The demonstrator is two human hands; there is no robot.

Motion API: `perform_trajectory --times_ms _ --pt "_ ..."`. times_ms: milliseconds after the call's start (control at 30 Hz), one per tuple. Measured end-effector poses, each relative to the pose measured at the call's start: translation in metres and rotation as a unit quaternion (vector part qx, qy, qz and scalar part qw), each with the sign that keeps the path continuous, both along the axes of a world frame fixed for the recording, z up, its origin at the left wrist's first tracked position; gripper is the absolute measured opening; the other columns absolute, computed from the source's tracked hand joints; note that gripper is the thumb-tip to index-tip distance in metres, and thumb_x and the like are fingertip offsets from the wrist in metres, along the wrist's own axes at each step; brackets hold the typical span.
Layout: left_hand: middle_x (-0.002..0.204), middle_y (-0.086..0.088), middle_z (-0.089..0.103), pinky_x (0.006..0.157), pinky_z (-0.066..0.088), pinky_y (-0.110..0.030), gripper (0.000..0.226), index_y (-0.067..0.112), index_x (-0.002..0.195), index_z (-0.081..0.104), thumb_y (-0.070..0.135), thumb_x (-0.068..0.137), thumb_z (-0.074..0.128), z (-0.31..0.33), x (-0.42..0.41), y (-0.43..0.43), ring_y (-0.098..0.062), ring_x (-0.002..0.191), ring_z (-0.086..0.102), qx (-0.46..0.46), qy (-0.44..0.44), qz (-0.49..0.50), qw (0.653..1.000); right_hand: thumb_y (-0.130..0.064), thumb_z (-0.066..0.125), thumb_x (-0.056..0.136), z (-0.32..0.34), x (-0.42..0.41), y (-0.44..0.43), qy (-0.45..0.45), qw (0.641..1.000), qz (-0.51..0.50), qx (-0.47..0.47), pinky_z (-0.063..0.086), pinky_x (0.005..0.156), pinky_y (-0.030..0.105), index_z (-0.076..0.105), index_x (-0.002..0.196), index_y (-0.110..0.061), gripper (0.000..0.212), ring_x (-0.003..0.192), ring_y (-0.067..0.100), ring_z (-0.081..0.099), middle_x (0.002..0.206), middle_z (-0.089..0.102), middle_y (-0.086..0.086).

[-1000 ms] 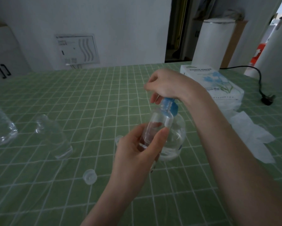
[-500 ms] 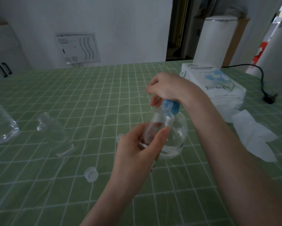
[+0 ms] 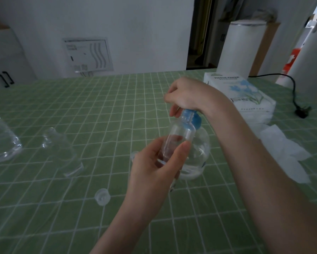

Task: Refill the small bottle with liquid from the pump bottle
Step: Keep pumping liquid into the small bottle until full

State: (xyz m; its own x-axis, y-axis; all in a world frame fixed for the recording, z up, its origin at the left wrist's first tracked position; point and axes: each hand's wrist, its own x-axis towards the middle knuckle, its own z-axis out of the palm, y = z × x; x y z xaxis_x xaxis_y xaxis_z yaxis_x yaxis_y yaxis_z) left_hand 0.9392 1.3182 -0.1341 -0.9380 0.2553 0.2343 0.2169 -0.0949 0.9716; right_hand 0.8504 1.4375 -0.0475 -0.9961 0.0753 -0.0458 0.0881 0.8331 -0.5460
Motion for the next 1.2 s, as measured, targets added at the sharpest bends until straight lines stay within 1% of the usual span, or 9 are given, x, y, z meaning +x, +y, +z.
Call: perform_trajectory --times_ms 367,533,667,833,900,967,1033,1133,1200 --pt "0.069 -0.018 0.064 0.045 0.042 -0.02 0.037 0.028 0.086 0.07 0.054 0.062 0.06 0.0 0.002 -0.001 -0.013 0.052 0.053 -0.013 -0.004 -0.001 1.0 -0.021 0.05 0.096 -0.005 0.001 0.001 -0.004 1.0 0.002 -0.007 0.051 0.096 0.043 0.059 0.117 -0.001 0.031 0.1 0.031 0.067 0.108 0.07 0.018" --pt "0.066 -0.011 0.066 0.048 0.045 -0.018 0.027 0.027 0.084 0.07 0.048 0.069 0.062 -0.002 0.0 -0.001 -0.012 0.056 0.056 -0.007 0.005 -0.002 1.0 -0.023 0.05 0.094 0.003 -0.002 0.003 0.016 1.0 -0.005 0.007 0.051 0.079 0.033 0.06 0.116 -0.005 0.03 0.093 0.028 0.069 0.101 0.072 0.013" --pt "0.06 0.0 0.064 0.047 0.043 -0.016 0.029 0.024 0.082 0.071 0.05 0.069 0.063 -0.001 -0.001 0.0 -0.009 0.054 0.054 0.0 0.005 0.001 1.0 -0.023 0.05 0.095 0.001 -0.004 0.001 0.004 1.0 0.0 -0.005 0.054 0.086 0.036 0.056 0.121 -0.007 0.03 0.093 0.026 0.068 0.104 0.068 0.012" --pt "0.06 -0.01 0.062 0.047 0.042 -0.017 0.023 0.025 0.081 0.071 0.047 0.076 0.065 0.0 -0.001 0.0 -0.012 0.054 0.053 -0.001 0.009 -0.001 1.0 -0.02 0.049 0.096 -0.001 -0.002 0.001 0.004 1.0 0.001 -0.007 0.052 0.094 0.041 0.056 0.122 -0.003 0.031 0.097 0.029 0.068 0.107 0.069 0.015" --pt "0.056 -0.003 0.058 0.045 0.039 -0.016 0.025 0.023 0.077 0.071 0.046 0.07 0.064 0.0 -0.001 0.0 -0.012 0.052 0.049 0.004 0.011 0.005 1.0 -0.02 0.049 0.096 -0.003 -0.001 0.0 -0.004 1.0 0.001 -0.004 0.051 0.096 0.042 0.056 0.121 -0.002 0.031 0.1 0.03 0.067 0.108 0.068 0.015" --pt "0.057 -0.01 0.059 0.045 0.039 -0.018 0.029 0.022 0.079 0.071 0.046 0.066 0.062 0.0 0.0 -0.001 -0.015 0.054 0.049 0.003 0.011 0.006 1.0 -0.019 0.049 0.096 -0.005 0.0 0.0 -0.011 1.0 -0.001 -0.007 0.05 0.097 0.042 0.056 0.122 -0.002 0.032 0.101 0.03 0.066 0.11 0.068 0.016" --pt "0.06 -0.014 0.06 0.045 0.04 -0.019 0.031 0.021 0.083 0.072 0.045 0.066 0.062 0.0 0.0 -0.001 -0.015 0.053 0.05 0.001 0.009 0.004 1.0 -0.019 0.049 0.096 -0.006 0.0 0.0 -0.01 1.0 -0.006 -0.01 0.05 0.097 0.042 0.055 0.124 -0.004 0.032 0.101 0.03 0.066 0.11 0.068 0.015" --pt "0.057 -0.004 0.059 0.043 0.039 -0.017 0.033 0.018 0.08 0.071 0.046 0.065 0.062 0.0 0.001 -0.001 -0.01 0.049 0.048 0.0 0.007 0.008 1.0 -0.02 0.049 0.096 -0.006 0.0 0.0 -0.002 1.0 -0.006 -0.009 0.051 0.094 0.038 0.055 0.122 -0.005 0.031 0.1 0.028 0.066 0.109 0.068 0.014" --pt "0.056 -0.006 0.059 0.041 0.039 -0.017 0.033 0.019 0.078 0.07 0.048 0.064 0.061 0.0 0.001 -0.001 -0.008 0.046 0.048 -0.003 0.004 0.009 1.0 -0.021 0.049 0.096 -0.004 0.001 0.0 0.004 1.0 -0.009 -0.005 0.049 0.085 0.033 0.056 0.121 -0.006 0.03 0.099 0.026 0.066 0.106 0.069 0.012"
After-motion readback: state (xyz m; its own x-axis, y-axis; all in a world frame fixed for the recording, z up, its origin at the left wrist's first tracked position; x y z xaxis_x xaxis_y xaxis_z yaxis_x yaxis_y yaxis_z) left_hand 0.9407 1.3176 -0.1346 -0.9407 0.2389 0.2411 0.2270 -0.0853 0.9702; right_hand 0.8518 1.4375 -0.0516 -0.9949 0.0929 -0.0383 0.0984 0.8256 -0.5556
